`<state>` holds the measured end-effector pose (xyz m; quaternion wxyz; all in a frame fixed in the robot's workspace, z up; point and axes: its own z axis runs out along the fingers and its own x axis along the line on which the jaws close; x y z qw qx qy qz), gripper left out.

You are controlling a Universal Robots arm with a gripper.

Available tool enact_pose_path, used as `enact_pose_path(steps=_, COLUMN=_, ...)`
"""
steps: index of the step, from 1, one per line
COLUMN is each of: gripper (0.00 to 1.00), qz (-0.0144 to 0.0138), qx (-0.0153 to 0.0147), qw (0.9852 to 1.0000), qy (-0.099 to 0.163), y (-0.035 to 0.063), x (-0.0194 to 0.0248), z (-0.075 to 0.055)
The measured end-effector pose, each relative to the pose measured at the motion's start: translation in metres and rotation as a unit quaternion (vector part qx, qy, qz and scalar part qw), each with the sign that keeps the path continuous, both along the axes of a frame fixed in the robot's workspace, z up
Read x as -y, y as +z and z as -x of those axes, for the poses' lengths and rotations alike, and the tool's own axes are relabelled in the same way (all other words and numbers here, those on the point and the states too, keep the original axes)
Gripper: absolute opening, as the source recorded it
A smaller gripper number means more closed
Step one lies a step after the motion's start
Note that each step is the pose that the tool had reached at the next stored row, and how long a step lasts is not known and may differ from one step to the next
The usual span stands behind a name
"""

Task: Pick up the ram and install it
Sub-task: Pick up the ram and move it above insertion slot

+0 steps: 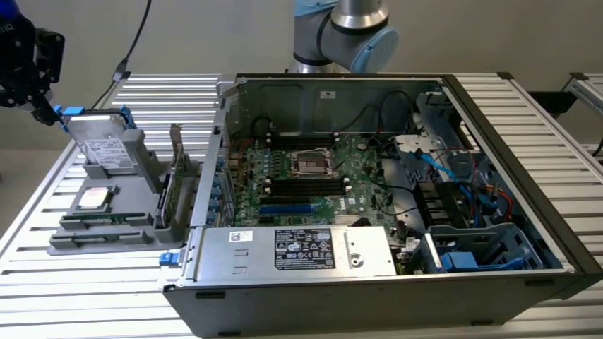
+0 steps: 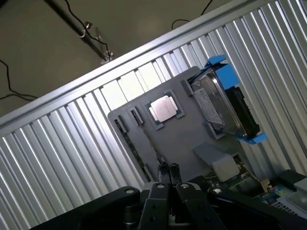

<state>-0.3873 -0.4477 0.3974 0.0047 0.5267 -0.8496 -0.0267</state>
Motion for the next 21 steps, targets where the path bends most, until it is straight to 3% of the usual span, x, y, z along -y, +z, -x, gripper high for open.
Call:
enact_pose_path(steps=5, gripper=0.1, qz=0.0, qx=0.0, qw=0.999, qy=0.045, y=-0.0003, x=0.0, z=0.0)
enact_pose_path(steps=9, gripper=0.1, qz=0.0, qx=0.0, qw=0.9967, qy=0.082, y=-0.0006, x=0.0, z=0.0)
enact_pose_path(steps=14, gripper=0.1, qz=0.0, qx=0.0, qw=0.9919, qy=0.127, y=-0.0011, x=0.0, z=0.0)
enact_pose_path(steps=20, gripper=0.1, qz=0.0001, qx=0.0004, qw=0.9841, qy=0.178, y=-0.0011, x=-0.0004, z=0.0)
enact_pose_path(steps=21, gripper=0.1, qz=0.0001, qx=0.0004, qw=0.984, qy=0.178, y=-0.0011, x=-0.0004, z=0.0)
